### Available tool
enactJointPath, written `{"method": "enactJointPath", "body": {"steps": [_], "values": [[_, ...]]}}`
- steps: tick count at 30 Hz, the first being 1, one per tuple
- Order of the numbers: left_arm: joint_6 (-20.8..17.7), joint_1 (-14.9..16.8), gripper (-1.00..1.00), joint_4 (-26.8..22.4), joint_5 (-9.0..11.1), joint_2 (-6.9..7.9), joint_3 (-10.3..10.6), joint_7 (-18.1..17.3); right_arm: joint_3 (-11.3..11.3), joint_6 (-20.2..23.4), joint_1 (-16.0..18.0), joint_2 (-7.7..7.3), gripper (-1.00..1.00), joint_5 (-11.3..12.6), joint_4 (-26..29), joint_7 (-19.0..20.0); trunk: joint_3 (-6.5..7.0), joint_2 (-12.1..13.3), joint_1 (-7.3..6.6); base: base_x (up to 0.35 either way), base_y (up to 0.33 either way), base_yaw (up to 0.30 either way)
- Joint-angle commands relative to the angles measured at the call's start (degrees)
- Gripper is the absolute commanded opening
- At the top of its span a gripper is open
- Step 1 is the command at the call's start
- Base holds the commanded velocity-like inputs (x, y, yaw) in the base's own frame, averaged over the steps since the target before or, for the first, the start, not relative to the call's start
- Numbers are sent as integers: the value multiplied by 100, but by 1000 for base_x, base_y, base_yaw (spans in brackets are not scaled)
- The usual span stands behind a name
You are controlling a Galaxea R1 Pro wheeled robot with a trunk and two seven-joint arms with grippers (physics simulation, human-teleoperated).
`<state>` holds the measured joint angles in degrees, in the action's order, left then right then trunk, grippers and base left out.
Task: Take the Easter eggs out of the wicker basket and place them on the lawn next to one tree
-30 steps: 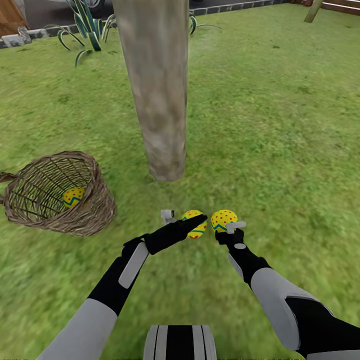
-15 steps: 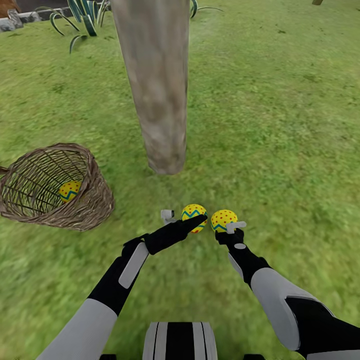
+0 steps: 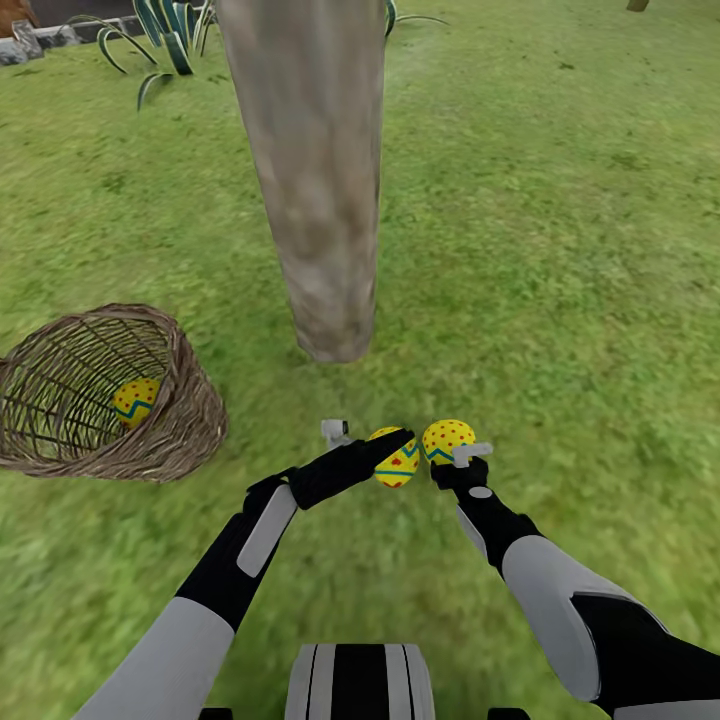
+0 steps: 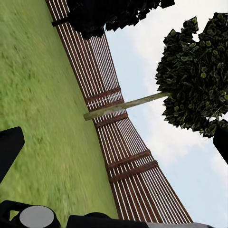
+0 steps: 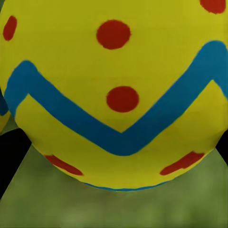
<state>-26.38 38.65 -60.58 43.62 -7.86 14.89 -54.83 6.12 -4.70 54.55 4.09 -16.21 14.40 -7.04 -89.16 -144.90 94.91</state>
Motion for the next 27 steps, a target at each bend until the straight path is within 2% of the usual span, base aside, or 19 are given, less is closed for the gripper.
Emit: {"method": "enactJointPath", "body": {"steps": [1,3,9,10,27], "values": [[-51,2,100,2,50,1,6,-1,48,-22,3,4,-100,-58,-7,-8,-3,-1,-1,4,1,0],[-51,0,100,2,50,1,6,-2,48,-20,3,6,-100,-58,-7,-8,-3,-1,-1,1,0,0],[-51,1,100,2,47,-5,6,1,48,-22,3,4,-100,-55,-3,-8,-114,-8,12,0,0,0],[-51,2,100,2,49,-5,6,4,48,-22,3,4,100,-52,-5,-8,-114,-8,12,0,0,0],[-51,-3,100,21,50,-5,6,16,64,-22,3,3,100,-49,-4,-8,-114,-8,12,0,0,0]]}}
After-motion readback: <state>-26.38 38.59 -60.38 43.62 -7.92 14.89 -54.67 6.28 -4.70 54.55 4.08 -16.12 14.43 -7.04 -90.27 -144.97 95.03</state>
